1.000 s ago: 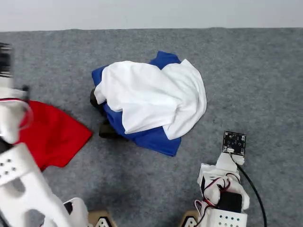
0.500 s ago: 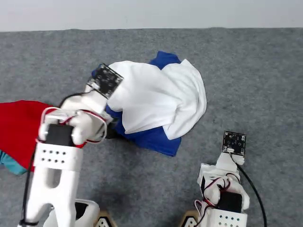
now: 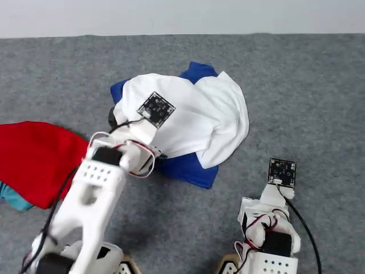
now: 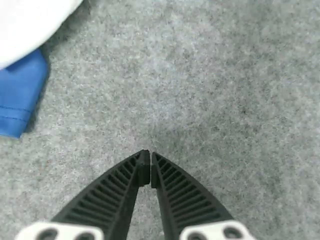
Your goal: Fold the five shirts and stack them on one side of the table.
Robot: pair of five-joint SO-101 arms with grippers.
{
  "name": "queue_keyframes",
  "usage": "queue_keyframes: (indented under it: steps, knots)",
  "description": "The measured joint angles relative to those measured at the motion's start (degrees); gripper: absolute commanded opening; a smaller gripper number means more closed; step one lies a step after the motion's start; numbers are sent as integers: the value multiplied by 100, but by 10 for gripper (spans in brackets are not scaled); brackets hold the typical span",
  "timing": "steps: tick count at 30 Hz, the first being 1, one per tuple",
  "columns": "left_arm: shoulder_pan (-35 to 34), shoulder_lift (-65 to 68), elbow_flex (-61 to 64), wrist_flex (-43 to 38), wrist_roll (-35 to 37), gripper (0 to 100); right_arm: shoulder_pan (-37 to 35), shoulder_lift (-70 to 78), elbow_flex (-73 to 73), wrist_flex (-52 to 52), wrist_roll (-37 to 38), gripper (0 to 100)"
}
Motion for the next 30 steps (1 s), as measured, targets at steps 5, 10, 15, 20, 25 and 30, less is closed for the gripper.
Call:
queue_keyframes:
  steps: [5,10,15,20,25,30]
  knots:
    - [-229,1433,-651,-70,0,266,0,0,0,0,0,9]
    - [-387,2444,-1284,-62,26,144,0,0,0,0,0,9]
    - [-387,2831,-1653,0,35,9,0,0,0,0,0,9]
    - [-519,2787,-1925,378,9,3,0,0,0,0,0,9]
    - [-1266,2101,-2620,1002,185,3,0,0,0,0,0,9]
    - [-2374,1319,-3349,1055,765,4,0,0,0,0,0,9]
